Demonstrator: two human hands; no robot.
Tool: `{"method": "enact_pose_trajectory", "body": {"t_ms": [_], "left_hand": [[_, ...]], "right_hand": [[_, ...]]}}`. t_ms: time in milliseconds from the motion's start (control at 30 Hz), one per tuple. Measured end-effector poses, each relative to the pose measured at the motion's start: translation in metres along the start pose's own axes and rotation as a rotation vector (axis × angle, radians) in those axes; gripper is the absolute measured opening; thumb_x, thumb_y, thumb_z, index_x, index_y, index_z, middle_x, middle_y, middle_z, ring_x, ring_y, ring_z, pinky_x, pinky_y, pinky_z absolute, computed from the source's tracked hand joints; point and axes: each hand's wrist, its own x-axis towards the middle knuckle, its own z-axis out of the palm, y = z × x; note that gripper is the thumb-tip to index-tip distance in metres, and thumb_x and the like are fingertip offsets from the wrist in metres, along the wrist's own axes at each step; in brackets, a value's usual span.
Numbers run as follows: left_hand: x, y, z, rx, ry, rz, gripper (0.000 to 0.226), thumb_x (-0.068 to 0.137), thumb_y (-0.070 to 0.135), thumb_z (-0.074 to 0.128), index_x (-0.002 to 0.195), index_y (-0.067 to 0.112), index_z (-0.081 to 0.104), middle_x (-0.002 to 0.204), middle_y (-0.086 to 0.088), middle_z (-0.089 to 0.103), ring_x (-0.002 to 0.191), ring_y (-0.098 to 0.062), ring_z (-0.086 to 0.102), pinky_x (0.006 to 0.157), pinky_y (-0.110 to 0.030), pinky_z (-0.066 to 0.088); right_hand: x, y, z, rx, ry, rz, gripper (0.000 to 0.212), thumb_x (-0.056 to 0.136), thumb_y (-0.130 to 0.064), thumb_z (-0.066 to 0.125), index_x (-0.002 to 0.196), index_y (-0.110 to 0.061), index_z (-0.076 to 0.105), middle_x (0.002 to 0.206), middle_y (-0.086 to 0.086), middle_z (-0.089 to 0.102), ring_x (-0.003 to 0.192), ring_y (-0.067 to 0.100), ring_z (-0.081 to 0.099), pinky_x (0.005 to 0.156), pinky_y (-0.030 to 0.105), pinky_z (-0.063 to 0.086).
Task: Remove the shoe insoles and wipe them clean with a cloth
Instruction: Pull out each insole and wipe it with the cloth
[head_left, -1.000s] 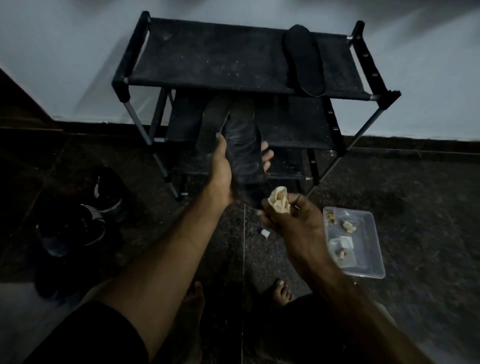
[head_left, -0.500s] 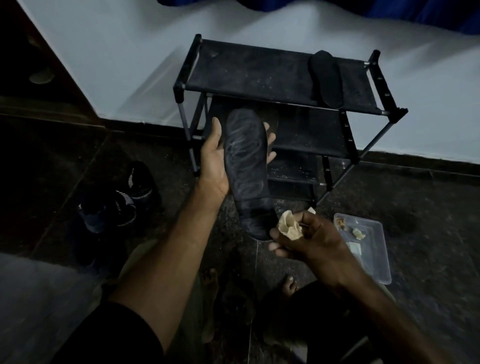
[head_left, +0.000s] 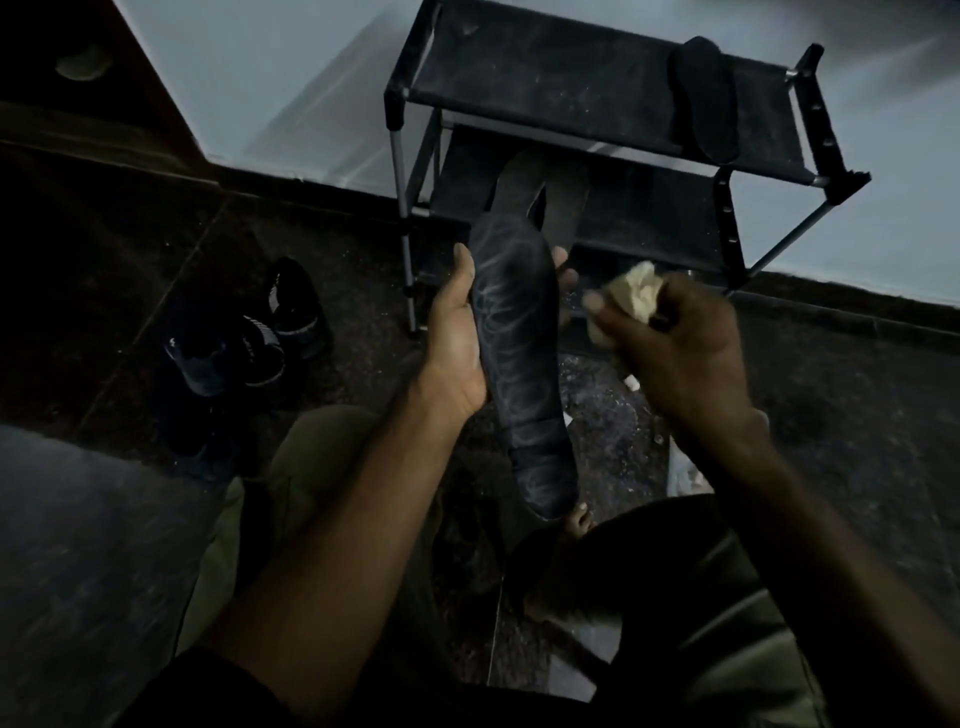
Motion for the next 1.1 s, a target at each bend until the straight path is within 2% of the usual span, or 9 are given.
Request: {"method": "enact_pose_trajectory", "body": {"t_ms": [167,333,467,567,667,767,867,1000,1100], "left_hand": [[-0.008,-0.005,-0.007,0.005,-0.029,-0.006,0.067,0.102,0.054,0.026,0.136,0.001,0.047,0.128,-0.017,0.057,0.118,-0.029,0.055,0.107,-0.041,0.041],[-0.007,-0.014,-0.013,-0.052,-0.072,-0.037,0.061,0.101,0.050,0.032,0.140,0.004,0.044,0.133,-0.015,0.053,0.126,-0.029,0.048,0.116,-0.042,0.030],[-0.005,-0.017,-0.010,-0.048,-0.045,-0.036,0.057,0.100,0.050,0.031,0.125,0.006,0.059,0.126,-0.014,0.060,0.119,-0.028,0.056,0.105,-0.040,0.043],[-0.005,-0.017,-0.011,-0.086,-0.023,-0.038,0.059,0.100,0.050,0.030,0.109,0.008,0.071,0.113,-0.013,0.068,0.106,-0.026,0.064,0.096,-0.038,0.050],[-0.002,-0.019,-0.010,-0.109,-0.047,-0.053,0.059,0.101,0.049,0.029,0.125,0.005,0.061,0.122,-0.015,0.061,0.117,-0.028,0.057,0.106,-0.042,0.041],[0.004,-0.026,-0.009,-0.078,-0.075,-0.090,0.065,0.101,0.049,0.029,0.147,0.003,0.032,0.141,-0.017,0.042,0.137,-0.033,0.033,0.120,-0.047,0.017],[0.007,-0.029,-0.009,-0.038,-0.019,-0.080,0.061,0.101,0.050,0.030,0.139,0.005,0.045,0.135,-0.015,0.051,0.131,-0.031,0.043,0.117,-0.046,0.027],[0.002,-0.025,-0.008,-0.109,-0.004,-0.058,0.059,0.100,0.050,0.031,0.103,0.008,0.074,0.106,-0.012,0.070,0.100,-0.024,0.067,0.089,-0.035,0.054],[0.001,-0.026,-0.004,-0.077,-0.036,-0.084,0.059,0.099,0.052,0.031,0.127,0.007,0.057,0.126,-0.015,0.058,0.122,-0.030,0.052,0.109,-0.044,0.037]], "right_hand": [[0.033,0.001,0.030,-0.065,0.048,-0.145,0.021,0.084,-0.018,0.074,0.093,-0.002,0.064,0.086,0.006,0.069,0.078,0.016,0.068,0.067,0.029,0.058],[0.050,0.013,0.049,-0.328,0.109,-0.357,0.016,0.086,-0.020,0.071,0.087,-0.005,0.065,0.084,0.001,0.065,0.074,0.009,0.059,0.063,0.020,0.046],[0.043,0.018,0.057,-0.536,0.108,-0.471,0.006,0.086,-0.009,0.069,0.089,-0.004,0.069,0.089,0.011,0.066,0.077,0.018,0.059,0.060,0.013,0.034],[0.032,0.022,0.059,-0.587,0.022,-0.540,0.013,0.084,0.000,0.066,0.095,-0.005,0.070,0.093,0.010,0.068,0.082,0.021,0.063,0.066,0.024,0.046],[0.037,0.025,0.051,-0.614,0.008,-0.574,0.019,0.083,0.003,0.065,0.099,-0.006,0.071,0.098,0.012,0.068,0.086,0.024,0.065,0.072,0.038,0.054],[0.059,0.023,0.039,-0.632,0.147,-0.525,0.020,0.085,-0.002,0.062,0.100,-0.010,0.072,0.098,0.009,0.069,0.087,0.022,0.065,0.074,0.035,0.052],[0.058,0.018,0.041,-0.610,0.190,-0.544,0.018,0.086,-0.004,0.062,0.100,-0.011,0.071,0.098,0.007,0.070,0.087,0.019,0.065,0.074,0.033,0.053],[0.027,0.019,0.055,-0.604,0.068,-0.601,0.018,0.085,-0.003,0.064,0.100,-0.011,0.070,0.097,0.005,0.071,0.084,0.018,0.066,0.071,0.031,0.054],[0.038,0.019,0.043,-0.591,0.121,-0.551,0.020,0.085,-0.002,0.064,0.102,-0.009,0.070,0.097,0.008,0.071,0.086,0.021,0.067,0.073,0.039,0.056]]}}
